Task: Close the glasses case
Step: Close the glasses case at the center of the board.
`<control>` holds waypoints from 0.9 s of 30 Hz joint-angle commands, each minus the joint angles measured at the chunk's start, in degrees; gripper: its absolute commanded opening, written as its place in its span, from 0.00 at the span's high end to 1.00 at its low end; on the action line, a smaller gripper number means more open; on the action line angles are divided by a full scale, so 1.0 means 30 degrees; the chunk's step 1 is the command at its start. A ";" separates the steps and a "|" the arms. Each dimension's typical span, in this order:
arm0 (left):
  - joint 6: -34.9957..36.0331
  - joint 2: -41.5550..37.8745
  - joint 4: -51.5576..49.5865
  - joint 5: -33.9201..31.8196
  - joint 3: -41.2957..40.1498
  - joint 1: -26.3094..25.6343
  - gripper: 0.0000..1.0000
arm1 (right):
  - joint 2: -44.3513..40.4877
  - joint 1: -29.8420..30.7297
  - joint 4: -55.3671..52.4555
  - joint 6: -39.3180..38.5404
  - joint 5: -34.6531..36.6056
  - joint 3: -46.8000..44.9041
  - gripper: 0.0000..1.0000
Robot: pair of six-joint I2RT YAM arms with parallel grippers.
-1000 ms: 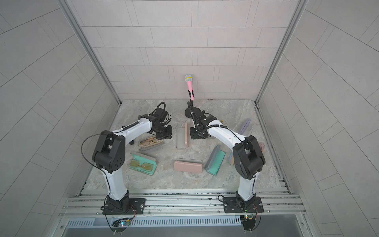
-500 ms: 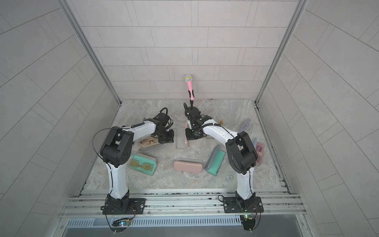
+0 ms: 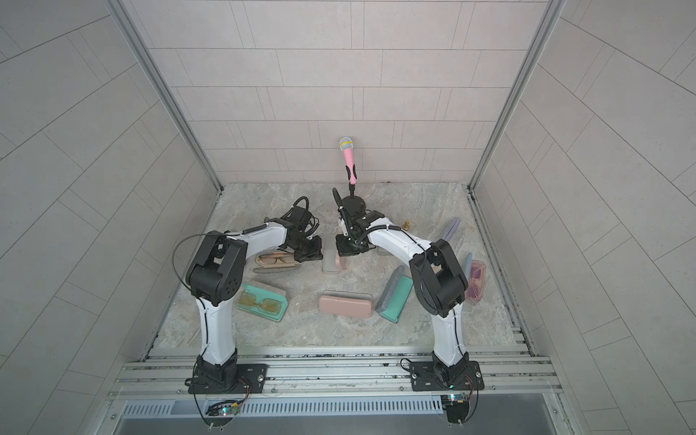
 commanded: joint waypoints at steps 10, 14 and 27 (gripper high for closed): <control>-0.0269 0.0839 0.0137 0.0191 -0.0235 -0.0072 1.00 | 0.1733 0.0823 -0.0408 0.0017 -0.0479 0.1272 0.92; -0.0269 0.0907 0.0161 0.0219 -0.0166 -0.0115 1.00 | 0.2359 0.0953 -0.0518 0.0013 -0.0588 0.1843 0.92; -0.0353 0.0525 -0.0086 0.0367 0.0207 -0.0176 1.00 | 0.2153 0.1014 -0.0568 0.0195 0.0565 0.2003 0.89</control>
